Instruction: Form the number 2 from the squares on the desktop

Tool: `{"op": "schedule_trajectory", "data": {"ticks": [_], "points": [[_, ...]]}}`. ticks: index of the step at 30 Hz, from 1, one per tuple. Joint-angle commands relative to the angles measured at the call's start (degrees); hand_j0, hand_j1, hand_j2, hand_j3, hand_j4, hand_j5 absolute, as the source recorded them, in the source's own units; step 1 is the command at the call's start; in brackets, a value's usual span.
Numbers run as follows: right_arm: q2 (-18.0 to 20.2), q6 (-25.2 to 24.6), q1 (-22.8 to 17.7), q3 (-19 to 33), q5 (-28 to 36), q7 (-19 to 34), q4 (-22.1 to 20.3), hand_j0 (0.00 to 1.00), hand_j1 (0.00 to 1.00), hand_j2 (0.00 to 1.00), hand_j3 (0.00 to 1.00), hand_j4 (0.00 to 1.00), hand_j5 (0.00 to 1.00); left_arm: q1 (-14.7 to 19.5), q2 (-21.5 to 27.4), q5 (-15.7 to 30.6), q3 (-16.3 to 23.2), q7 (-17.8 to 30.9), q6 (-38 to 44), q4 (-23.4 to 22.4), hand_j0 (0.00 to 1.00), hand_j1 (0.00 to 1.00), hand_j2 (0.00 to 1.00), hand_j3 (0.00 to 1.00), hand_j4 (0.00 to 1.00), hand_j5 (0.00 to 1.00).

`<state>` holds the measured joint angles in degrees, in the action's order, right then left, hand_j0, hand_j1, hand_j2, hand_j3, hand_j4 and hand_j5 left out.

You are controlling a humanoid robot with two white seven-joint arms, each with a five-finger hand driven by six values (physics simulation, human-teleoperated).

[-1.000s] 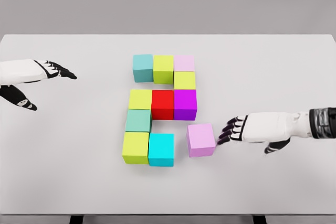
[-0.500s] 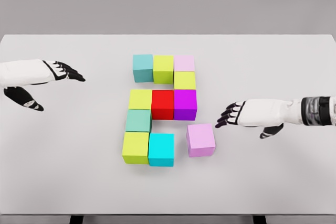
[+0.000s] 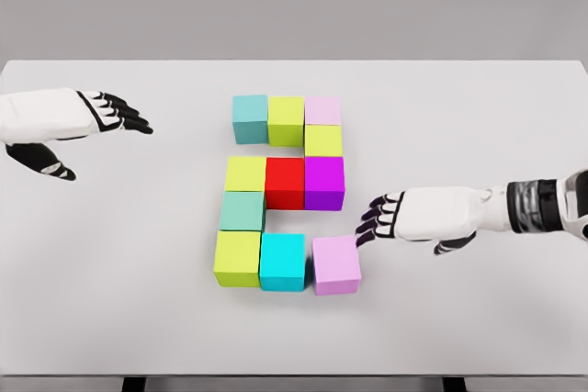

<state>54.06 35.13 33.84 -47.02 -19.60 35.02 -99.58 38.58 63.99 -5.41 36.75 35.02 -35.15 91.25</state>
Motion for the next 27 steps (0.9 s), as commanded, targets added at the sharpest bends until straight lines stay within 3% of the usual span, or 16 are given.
{"op": "schedule_trajectory", "data": {"ticks": [1,5,7,9,13,20,27], "points": [[0.5,-0.1,0.0,0.2,0.7,0.0,1.0,1.0,1.0,1.0,1.0,1.0,1.0,-0.1,0.1,0.1,-0.3,0.0,0.1,0.0,1.0,1.0,1.0,1.0,1.0,1.0],[2.9,-0.1,2.5,0.3,7.2,0.0,6.4,1.0,1.0,1.0,1.0,1.0,1.0,0.0,0.2,0.1,-0.8,0.0,0.1,-0.2,1.0,1.0,1.0,1.0,1.0,1.0],[4.2,-0.1,2.7,0.1,7.1,0.0,6.4,1.0,1.0,1.0,1.0,1.0,1.0,-0.1,0.2,0.1,-0.9,0.0,0.1,-0.3,1.0,1.0,1.0,1.0,1.0,1.0],[5.1,-0.1,2.5,-1.0,6.9,0.0,5.6,1.0,1.0,1.0,1.0,1.0,1.0,-0.4,0.2,0.1,-0.9,0.0,0.1,-0.3,1.0,1.0,1.0,1.0,1.0,1.0],[8.9,-0.1,1.8,-6.0,6.2,0.0,-1.2,1.0,1.0,1.0,1.0,1.0,1.0,-0.4,0.4,0.1,-1.3,0.0,0.1,-0.4,1.0,1.0,1.0,1.0,1.0,1.0],[8.7,-0.1,1.9,-9.0,6.2,0.0,-1.2,1.0,1.0,1.0,1.0,1.0,1.0,-0.4,0.8,0.1,-1.5,0.0,0.1,-0.4,1.0,1.0,1.0,1.0,1.0,1.0],[6.1,-0.1,1.9,-9.1,6.2,0.0,-1.2,1.0,1.0,1.0,1.0,1.0,1.0,-0.5,0.8,0.1,-1.5,0.0,0.1,-0.4,1.0,1.0,1.0,1.0,1.0,1.0]]}}
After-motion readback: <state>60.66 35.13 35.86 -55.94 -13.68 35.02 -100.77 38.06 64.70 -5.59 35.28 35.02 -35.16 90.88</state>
